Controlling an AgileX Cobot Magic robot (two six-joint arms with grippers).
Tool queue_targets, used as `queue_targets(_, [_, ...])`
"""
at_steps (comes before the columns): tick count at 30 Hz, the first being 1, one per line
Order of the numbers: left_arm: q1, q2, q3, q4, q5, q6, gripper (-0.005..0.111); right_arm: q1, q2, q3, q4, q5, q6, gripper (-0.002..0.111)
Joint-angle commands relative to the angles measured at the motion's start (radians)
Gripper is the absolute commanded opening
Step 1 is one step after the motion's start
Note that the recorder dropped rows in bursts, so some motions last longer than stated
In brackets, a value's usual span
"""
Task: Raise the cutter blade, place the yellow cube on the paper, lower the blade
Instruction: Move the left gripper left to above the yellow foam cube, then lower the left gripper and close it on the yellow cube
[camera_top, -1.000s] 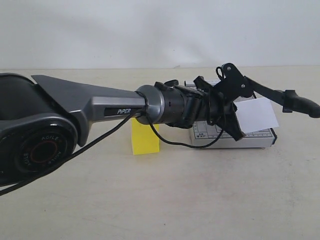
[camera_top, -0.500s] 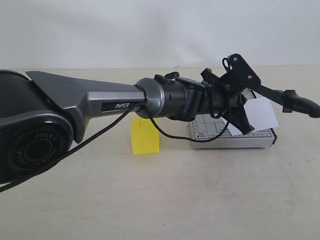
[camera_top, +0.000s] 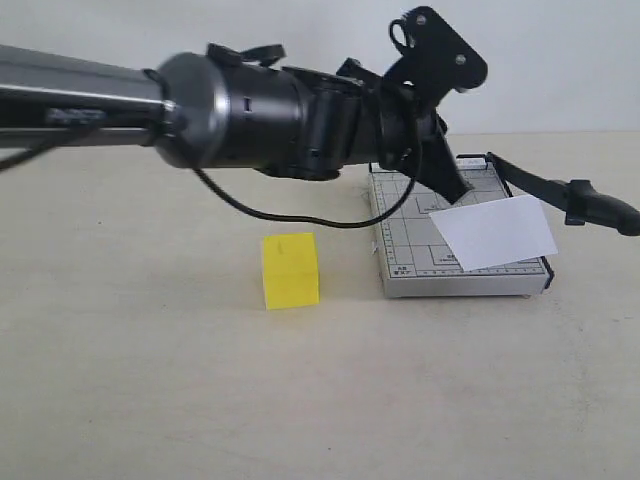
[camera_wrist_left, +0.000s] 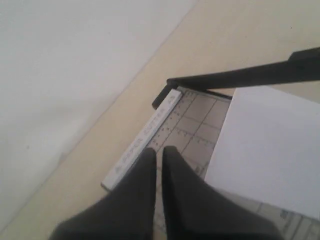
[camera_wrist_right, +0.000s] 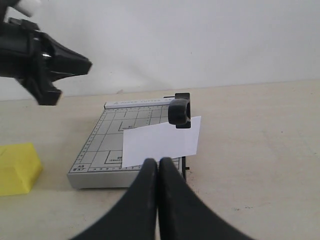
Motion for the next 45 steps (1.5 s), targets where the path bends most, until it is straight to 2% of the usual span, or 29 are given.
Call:
queue_targets(1, [-0.007, -0.247, 0.275, -0.016, -0.026, -0.080, 0.004, -0.001, -0.001, 0.000, -0.008, -0.004, -0.006, 0.000])
queue_targets(5, [-0.007, -0.456, 0.487, -0.016, -0.094, -0.266, 0.004, -0.001, -0.001, 0.000, -0.008, -0.004, -0.006, 0.000])
queue_targets(8, [-0.007, -0.476, 0.543, -0.016, -0.137, -0.295, 0.004, -0.001, -0.001, 0.000, -0.008, -0.004, -0.006, 0.000])
queue_targets(10, [-0.007, -0.453, 0.555, -0.016, -0.156, -0.320, 0.009, -0.001, -0.001, 0.000, -0.008, -0.004, -0.006, 0.000])
queue_targets(12, [-0.007, -0.435, 0.558, -0.016, -0.164, -0.377, 0.021, -0.001, -0.001, 0.000, -0.008, -0.004, -0.006, 0.000])
queue_targets(17, [-0.007, -0.403, 0.558, -0.016, -0.167, -0.569, 0.065, -0.001, -0.001, 0.000, -0.008, -0.004, -0.006, 0.000])
queue_targets(18, [-0.007, -0.399, 0.558, -0.016, -0.177, -0.614, 0.072, -0.001, -0.001, 0.000, -0.008, -0.004, -0.006, 0.000])
queue_targets(20, [-0.007, -0.383, 0.558, -0.016, -0.202, -0.696, 0.077, -0.001, -0.001, 0.000, -0.008, -0.004, -0.006, 0.000])
queue_targets(24, [-0.007, -0.350, 0.558, -0.016, -0.202, -0.839, 0.077, -0.001, -0.001, 0.000, -0.008, -0.004, -0.006, 0.000])
queue_targets(27, [-0.007, -0.325, 0.558, -0.016, -0.183, -0.886, 0.077, -0.001, -0.001, 0.000, -0.008, -0.004, -0.006, 0.000])
queue_targets(32, [-0.007, -0.304, 0.558, -0.016, -0.191, -0.886, 0.077, -0.001, -0.001, 0.000, -0.008, -0.004, -0.006, 0.000])
queue_targets(39, [-0.003, -0.296, 0.558, -0.016, -0.276, -0.886, 0.077, -0.001, -0.001, 0.000, -0.008, -0.004, -0.006, 0.000])
queue_targets(45, [-0.004, -0.296, 0.558, -0.016, -0.271, -0.886, 0.077, -0.001, -0.001, 0.000, -0.008, -0.004, -0.006, 0.000])
